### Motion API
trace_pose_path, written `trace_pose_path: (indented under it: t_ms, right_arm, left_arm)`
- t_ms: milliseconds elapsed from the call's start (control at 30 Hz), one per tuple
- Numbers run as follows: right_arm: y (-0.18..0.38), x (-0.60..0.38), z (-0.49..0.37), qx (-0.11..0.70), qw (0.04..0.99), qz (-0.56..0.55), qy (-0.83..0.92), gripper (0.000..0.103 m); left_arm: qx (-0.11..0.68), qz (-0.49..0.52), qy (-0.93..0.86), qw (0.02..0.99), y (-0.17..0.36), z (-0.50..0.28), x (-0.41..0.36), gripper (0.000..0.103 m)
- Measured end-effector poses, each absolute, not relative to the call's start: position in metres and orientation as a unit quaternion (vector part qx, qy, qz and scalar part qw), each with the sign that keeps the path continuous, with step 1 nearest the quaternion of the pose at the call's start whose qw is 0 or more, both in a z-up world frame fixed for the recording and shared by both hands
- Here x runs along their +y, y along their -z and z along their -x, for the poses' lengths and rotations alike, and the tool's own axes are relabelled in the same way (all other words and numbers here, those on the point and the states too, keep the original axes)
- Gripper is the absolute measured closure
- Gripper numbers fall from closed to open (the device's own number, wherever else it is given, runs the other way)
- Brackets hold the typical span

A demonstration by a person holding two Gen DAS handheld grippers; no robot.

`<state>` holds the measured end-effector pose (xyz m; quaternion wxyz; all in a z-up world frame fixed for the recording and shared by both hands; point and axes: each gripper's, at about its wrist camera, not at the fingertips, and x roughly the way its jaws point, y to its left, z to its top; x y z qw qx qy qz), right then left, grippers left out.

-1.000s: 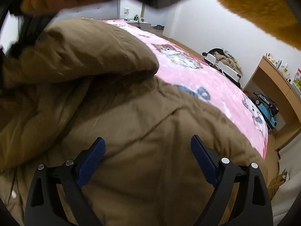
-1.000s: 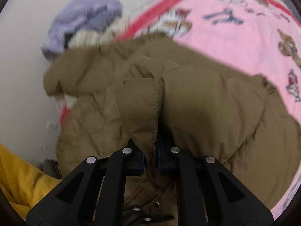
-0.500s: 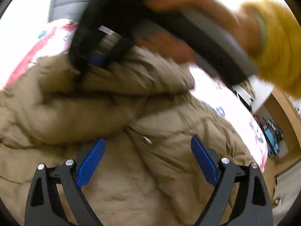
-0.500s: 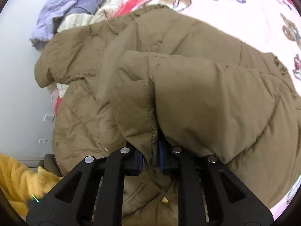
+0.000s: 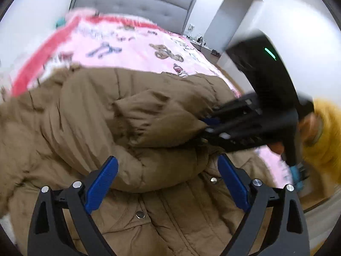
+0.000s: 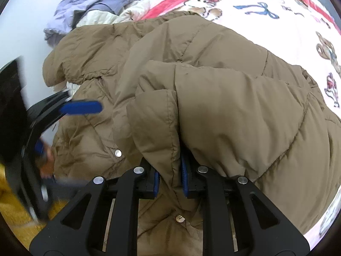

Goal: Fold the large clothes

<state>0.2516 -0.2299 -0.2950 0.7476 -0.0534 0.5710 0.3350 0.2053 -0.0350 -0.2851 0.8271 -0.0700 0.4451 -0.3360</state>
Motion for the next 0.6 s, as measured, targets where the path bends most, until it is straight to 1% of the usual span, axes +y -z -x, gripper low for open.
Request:
trace_pose_path:
  t_ms: [100,167,333,400,533,567,600]
  right_arm:
    - [0.295,-0.236,-0.243,0.552,0.758,0.062,-0.341,0.087]
    - [0.294,-0.238,-0.233,0.526,0.773,0.082,-0.346,0.087]
    - [0.291,-0.235,-0.217,0.483,0.802,0.106,-0.335,0.087]
    - [0.291,-0.233,-0.216,0.478,0.807,0.107,-0.330,0.087]
    - [0.293,-0.232,-0.213,0.473,0.814,0.106,-0.321,0.087]
    - [0.293,-0.231,-0.212,0.470,0.816,0.108,-0.319,0.087]
    - [0.293,-0.230,-0.210,0.466,0.819,0.110,-0.315,0.087]
  left_arm:
    - [0.456,0.139,0.355,0.804,0.286,-0.228,-0.013,0.010]
    - [0.467,0.177,0.365,0.786,0.286,-0.245,-0.004,0.010]
    - [0.489,0.242,0.370,0.752,0.300,-0.285,-0.007,0.011]
    - [0.494,0.262,0.373,0.740,0.308,-0.297,-0.013,0.019]
    - [0.495,0.270,0.390,0.728,0.312,-0.304,-0.025,0.024]
    - [0.493,0.271,0.392,0.728,0.312,-0.306,-0.028,0.029]
    - [0.494,0.268,0.391,0.729,0.312,-0.308,-0.031,0.039]
